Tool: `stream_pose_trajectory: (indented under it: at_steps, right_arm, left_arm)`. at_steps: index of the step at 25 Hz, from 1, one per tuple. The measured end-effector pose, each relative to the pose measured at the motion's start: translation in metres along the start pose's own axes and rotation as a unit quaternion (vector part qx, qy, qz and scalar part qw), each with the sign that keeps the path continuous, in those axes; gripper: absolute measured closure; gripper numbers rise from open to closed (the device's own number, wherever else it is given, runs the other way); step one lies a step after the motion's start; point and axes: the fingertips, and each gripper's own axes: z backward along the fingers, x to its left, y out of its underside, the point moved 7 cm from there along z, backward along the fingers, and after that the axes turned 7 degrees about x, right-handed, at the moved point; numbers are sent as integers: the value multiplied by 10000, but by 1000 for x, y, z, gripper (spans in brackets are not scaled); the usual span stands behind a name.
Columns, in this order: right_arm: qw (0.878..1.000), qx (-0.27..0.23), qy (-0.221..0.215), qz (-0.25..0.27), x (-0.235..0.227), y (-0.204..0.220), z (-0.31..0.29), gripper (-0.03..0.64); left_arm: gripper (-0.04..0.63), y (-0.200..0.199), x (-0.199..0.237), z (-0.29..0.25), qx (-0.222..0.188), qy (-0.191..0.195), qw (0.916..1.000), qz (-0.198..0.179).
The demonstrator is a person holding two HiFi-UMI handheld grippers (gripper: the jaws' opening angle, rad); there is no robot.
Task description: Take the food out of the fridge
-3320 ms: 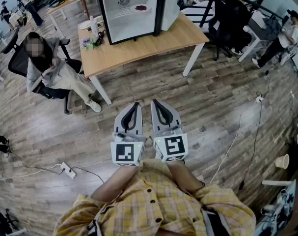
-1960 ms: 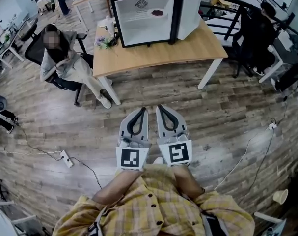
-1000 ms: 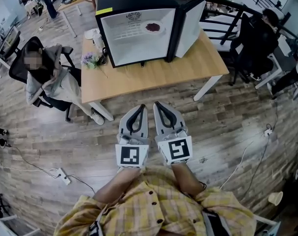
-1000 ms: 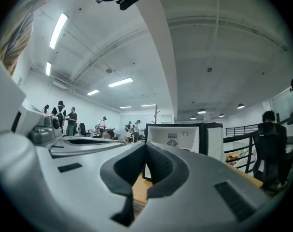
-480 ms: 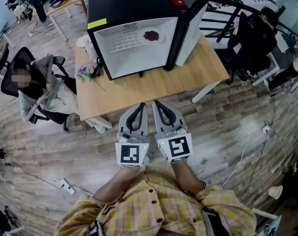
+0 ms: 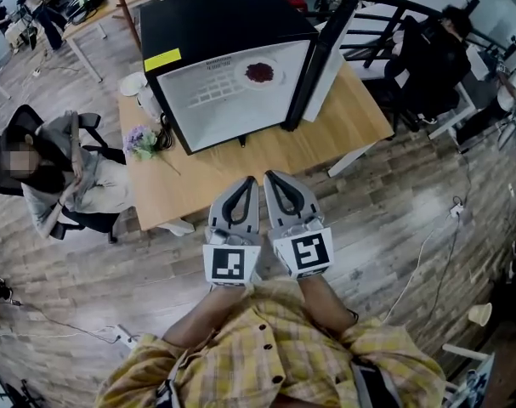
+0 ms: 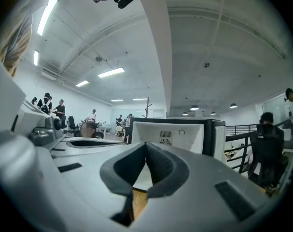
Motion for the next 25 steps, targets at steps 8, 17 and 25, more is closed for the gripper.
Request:
stream_pose_trajectory:
  at_steps: [8,17,25]
  right_arm:
    - [9997,107,194,40,-2,1,-6,607]
    - [9996,34,262,-60,-14,3,-19,608]
    - [9993,129,188,-285,-37,9,-52,607]
  left_arm:
    - [588,4,11,-8,-63,112,9998,125]
    - [588,2,19,-22,-178,109,9997,-98]
    - [588,1,31,-50,-146,15,9998,-128]
